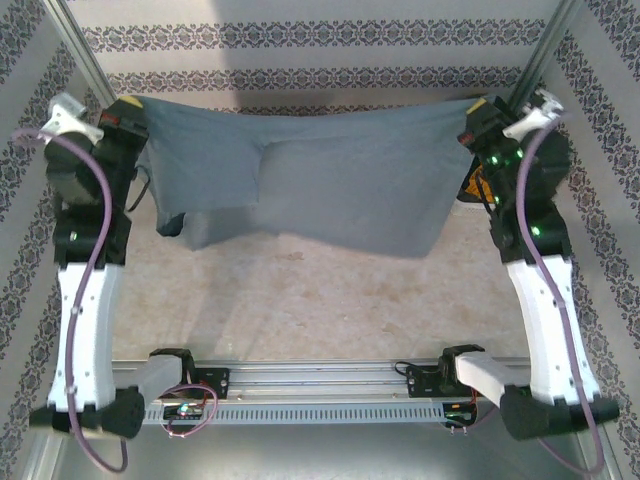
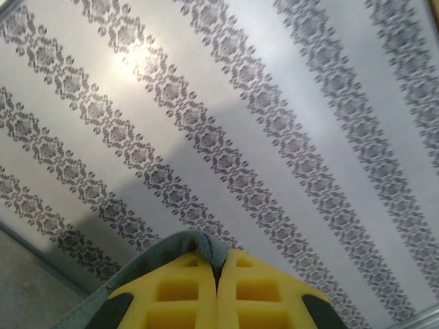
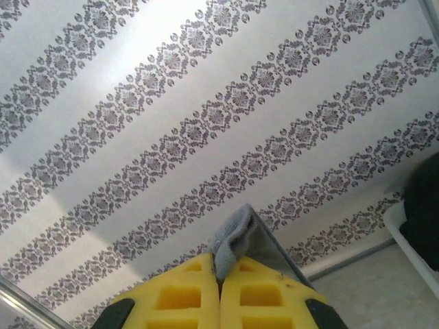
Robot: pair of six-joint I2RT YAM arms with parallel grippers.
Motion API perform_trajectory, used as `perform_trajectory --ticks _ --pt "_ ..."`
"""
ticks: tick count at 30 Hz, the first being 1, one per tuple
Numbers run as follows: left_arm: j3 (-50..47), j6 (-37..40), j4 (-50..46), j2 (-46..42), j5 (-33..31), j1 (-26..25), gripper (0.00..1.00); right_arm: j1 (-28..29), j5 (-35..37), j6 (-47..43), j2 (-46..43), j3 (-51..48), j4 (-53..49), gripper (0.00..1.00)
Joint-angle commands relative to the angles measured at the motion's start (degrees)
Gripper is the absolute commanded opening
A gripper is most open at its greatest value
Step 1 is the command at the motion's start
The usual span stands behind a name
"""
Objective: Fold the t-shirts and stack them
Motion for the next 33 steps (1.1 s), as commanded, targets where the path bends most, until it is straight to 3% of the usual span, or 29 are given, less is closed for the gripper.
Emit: perform_trajectory --ticks 1,10,17,22,26,33 --pt "0.36 -2.87 0.49 9.31 3.74 -0.28 0.0 -0.76 -2.92 2.19 8.39 2.19 4.03 0.0" --pt "10.81 -0.54 2.68 30.36 10.85 1.36 0.0 -2.55 -11.53 7.29 30.22 15.39 6.73 0.0" --pt "25.43 -0.6 3.11 38.07 12.91 3.03 0.0 -4.13 -13.56 7.74 37.51 28.98 5.89 0.0" --pt "32.39 -0.11 2.79 33.73 10.25 4.41 0.0 -6.34 -12.14 7.14 33.2 31.75 8.05 0.0" --pt "31.23 2.02 0.49 25.85 6.4 4.55 0.0 -8.52 -9.85 6.3 25.26 26.69 8.06 0.0" --pt "4.95 0.02 -3.98 7.63 0.96 4.18 0.0 -8.84 -3.51 5.06 6.19 -0.75 3.88 0.0"
